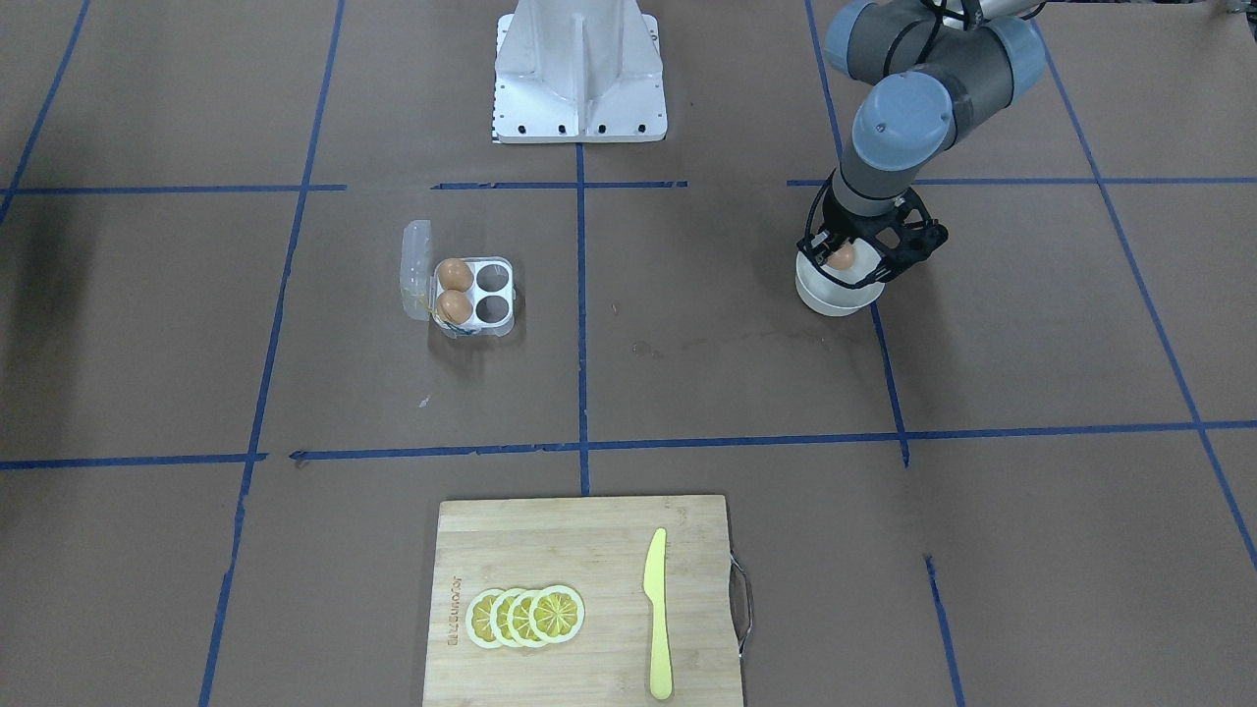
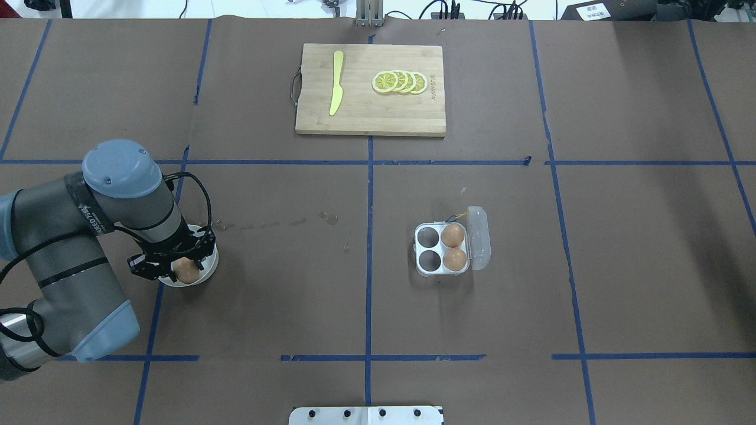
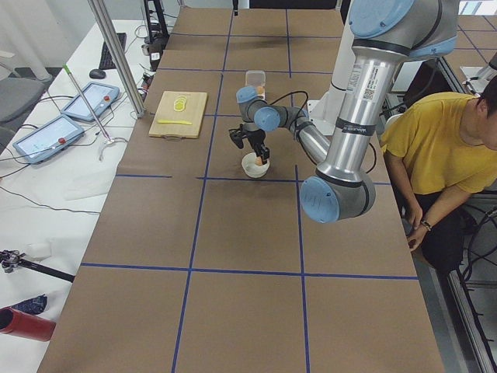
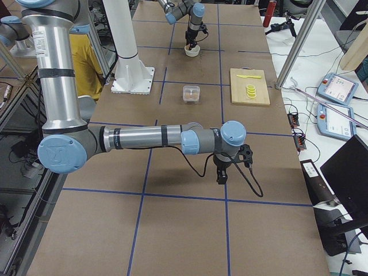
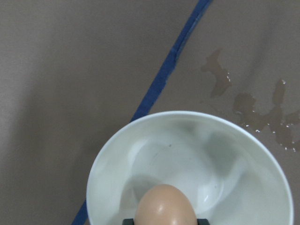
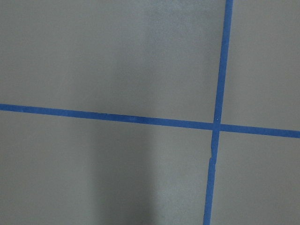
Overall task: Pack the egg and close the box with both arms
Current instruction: 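Lift the egg out of the bowl and carry it to the carton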
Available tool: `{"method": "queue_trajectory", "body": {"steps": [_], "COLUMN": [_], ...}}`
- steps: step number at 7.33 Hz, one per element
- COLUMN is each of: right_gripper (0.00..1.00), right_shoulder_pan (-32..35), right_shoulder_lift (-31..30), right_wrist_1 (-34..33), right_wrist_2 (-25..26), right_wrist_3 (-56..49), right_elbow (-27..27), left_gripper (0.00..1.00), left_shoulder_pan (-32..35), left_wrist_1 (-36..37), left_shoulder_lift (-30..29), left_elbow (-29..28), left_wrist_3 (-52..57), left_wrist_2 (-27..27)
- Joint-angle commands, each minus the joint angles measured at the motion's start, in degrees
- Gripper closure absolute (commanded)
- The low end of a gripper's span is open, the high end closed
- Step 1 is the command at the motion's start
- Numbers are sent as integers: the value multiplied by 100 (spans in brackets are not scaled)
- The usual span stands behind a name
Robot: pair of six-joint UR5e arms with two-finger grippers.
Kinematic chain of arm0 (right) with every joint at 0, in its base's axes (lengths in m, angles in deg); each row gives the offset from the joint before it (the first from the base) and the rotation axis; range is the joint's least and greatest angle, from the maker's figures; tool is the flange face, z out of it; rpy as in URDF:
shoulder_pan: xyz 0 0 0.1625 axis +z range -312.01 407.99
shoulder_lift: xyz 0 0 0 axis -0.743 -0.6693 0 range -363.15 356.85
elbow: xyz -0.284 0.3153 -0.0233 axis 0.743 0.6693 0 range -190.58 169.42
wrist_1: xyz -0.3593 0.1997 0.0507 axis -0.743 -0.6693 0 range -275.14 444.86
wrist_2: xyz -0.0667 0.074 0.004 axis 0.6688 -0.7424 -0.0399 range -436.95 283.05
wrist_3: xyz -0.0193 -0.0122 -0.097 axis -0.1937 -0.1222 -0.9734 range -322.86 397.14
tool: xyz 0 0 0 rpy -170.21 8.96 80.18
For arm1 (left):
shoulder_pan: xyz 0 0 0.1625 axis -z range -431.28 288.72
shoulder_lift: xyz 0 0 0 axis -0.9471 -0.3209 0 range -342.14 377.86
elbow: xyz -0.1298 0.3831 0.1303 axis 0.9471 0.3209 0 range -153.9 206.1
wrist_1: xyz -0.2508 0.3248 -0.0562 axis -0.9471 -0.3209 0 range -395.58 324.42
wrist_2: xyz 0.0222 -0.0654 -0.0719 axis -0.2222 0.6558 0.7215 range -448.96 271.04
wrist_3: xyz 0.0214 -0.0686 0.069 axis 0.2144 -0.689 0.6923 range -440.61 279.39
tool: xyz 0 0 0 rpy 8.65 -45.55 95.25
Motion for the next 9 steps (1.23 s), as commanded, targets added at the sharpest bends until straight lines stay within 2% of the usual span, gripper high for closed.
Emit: {"method": "queue_trajectory", "body": {"steps": [1,4,5,7,8,9], "right_gripper": [0,0,0,0,0,0], "right_shoulder_pan": [0,-9,-17,-44,-70,-122], "right_shoulder_lift": [-1,-54,-54,-211,-221,-221], "right_wrist_1": [6,15,137,602,630,639], "right_wrist_2": [0,-316,-316,-343,-473,-588], "right_wrist_3": [0,26,35,70,70,70], "right_elbow": [-26,-17,-18,-9,-9,-18], "left_gripper": [100,100,100,100,100,100], "left_shoulder_pan": [127,128,119,93,75,-47], "left_wrist_1": [263,168,19,-1127,-1551,-1860], "left_shoulder_lift": [-309,-1301,-1661,-2129,-2304,-2576], "left_elbow": [143,12,-215,-926,-1216,-1472], "left_wrist_3": [8,8,17,17,26,43], "left_wrist_2": [2,10,11,2,2,-216]}}
